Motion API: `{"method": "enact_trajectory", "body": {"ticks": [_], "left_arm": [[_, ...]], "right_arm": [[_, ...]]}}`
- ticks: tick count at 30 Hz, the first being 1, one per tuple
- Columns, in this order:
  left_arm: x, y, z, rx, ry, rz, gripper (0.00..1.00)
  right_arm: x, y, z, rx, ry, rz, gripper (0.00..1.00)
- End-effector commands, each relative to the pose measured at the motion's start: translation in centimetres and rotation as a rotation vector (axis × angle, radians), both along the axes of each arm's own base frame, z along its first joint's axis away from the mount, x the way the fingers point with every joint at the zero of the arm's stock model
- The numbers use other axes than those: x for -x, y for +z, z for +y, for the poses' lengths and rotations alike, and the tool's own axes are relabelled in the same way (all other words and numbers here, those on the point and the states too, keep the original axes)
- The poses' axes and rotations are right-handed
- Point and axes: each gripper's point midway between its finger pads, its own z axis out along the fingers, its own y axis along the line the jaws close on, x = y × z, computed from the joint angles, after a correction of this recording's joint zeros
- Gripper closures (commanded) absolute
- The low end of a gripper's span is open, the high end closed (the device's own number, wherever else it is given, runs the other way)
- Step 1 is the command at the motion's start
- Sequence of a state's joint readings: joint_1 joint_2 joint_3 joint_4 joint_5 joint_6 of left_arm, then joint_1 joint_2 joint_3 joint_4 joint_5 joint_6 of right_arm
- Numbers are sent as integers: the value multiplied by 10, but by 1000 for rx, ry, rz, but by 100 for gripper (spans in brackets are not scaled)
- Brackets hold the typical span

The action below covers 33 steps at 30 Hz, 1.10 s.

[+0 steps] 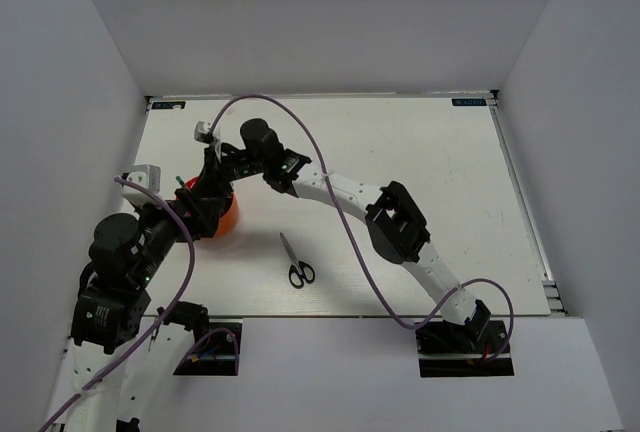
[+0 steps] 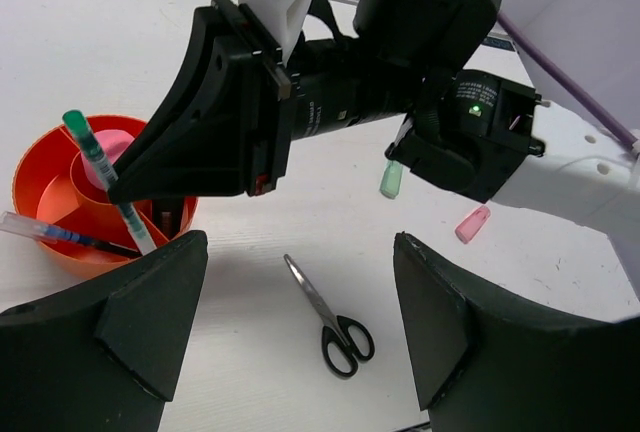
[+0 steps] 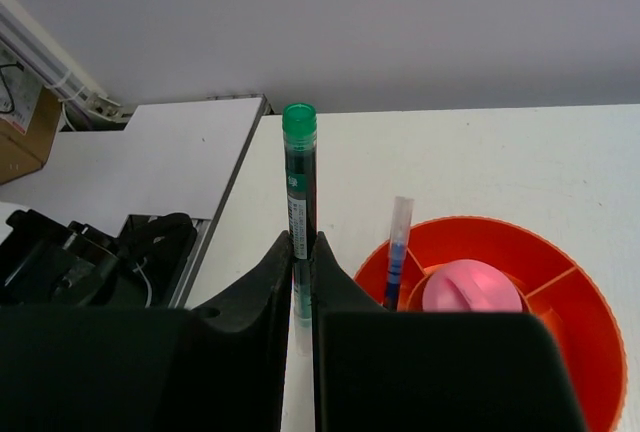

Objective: Sort the stationery into containers
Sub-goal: Place the pen in the storage box.

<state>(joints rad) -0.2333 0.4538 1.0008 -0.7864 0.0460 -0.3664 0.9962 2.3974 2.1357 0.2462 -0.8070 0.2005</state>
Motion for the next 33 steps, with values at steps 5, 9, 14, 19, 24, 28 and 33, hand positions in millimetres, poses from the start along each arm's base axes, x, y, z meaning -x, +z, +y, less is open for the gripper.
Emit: {"method": "enact_trajectory", "body": {"ticks": [5,9,14,19,24,28,33], "left_arm": [[5,-7,-3,-7,-29,6,15],[7,-12,-5,-5,-38,16,15],[8,-14,-3,-13,-33,16,15],[9,-18,-2,-21,-33,23,15],[9,-22,-1,-25,-29,29,15],[10,-23,1,-32,-19,30,15],[9,-24,1,-36,-18,34,15]], "right_arm": [[-4,4,16,-77,-29,-110,100],[-6,-8,22,-71,-53,-152,100],[-12,-18,26,-61,-100,-195,100],[-15,-28,27,-39,-122,-232,100],[-9,-41,23,2,-98,-229,97],[-4,-45,19,21,-80,-217,75],[-2,-42,15,26,-60,-218,57]]}}
